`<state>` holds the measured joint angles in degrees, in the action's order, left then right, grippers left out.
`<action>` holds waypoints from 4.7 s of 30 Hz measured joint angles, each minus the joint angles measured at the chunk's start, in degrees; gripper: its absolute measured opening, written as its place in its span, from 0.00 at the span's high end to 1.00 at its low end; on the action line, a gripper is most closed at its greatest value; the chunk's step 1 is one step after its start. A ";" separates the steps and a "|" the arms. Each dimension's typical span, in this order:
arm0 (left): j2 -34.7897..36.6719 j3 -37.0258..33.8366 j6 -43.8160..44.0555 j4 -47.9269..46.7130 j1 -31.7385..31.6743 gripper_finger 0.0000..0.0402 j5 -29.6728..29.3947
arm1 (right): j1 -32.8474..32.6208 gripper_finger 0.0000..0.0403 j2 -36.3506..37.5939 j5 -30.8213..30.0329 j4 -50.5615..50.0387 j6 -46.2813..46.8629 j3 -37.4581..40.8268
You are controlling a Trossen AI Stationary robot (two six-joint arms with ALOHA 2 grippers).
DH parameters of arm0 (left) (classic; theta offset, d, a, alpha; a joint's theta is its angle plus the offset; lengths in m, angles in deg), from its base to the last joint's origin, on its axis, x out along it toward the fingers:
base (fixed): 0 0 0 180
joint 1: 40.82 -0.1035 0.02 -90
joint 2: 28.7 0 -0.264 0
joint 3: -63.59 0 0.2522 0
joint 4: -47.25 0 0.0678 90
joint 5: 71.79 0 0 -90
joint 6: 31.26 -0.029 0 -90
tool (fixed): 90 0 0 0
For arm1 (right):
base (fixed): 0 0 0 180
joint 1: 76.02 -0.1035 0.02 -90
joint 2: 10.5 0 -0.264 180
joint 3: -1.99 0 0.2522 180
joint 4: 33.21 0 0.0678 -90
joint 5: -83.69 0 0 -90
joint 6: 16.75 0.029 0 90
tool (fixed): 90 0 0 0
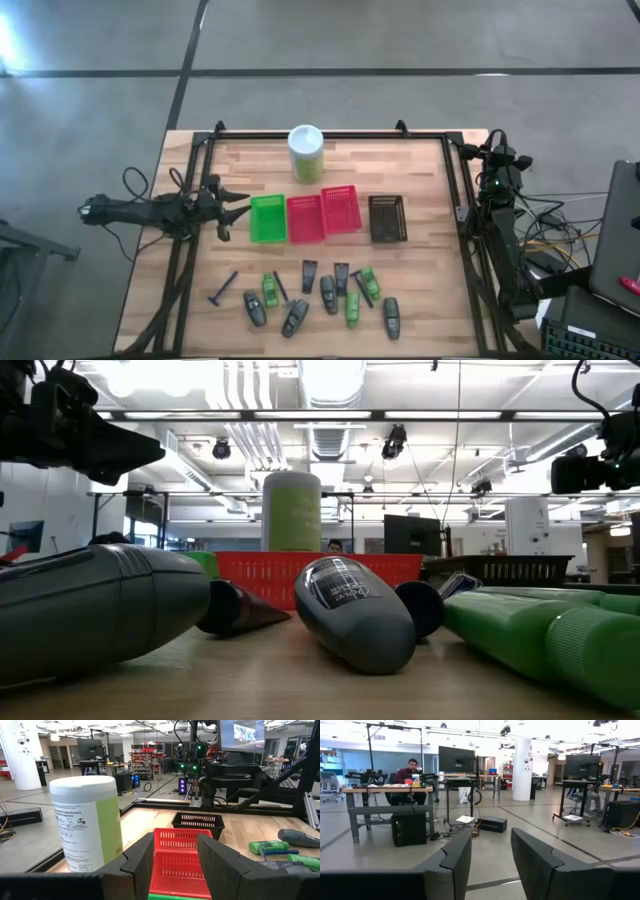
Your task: Pick & Place Travel size toiletries
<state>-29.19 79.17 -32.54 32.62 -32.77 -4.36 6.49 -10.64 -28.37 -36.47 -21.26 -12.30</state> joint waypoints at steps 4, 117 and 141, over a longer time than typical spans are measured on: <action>0.02 0.00 0.01 -0.01 0.00 0.61 -0.02 | 0.01 0.64 0.00 0.00 0.00 0.00 0.00; -0.08 -0.02 0.02 0.02 0.00 0.61 -0.02 | -56.06 0.61 -69.75 56.39 -52.09 41.62 -52.71; -0.09 0.00 0.02 0.02 -0.02 0.61 -0.02 | -95.69 0.30 -73.51 41.27 -63.38 81.73 -52.48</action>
<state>-29.27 79.17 -32.51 32.65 -32.79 -4.38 -89.20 -84.15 12.90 -99.85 60.46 -64.78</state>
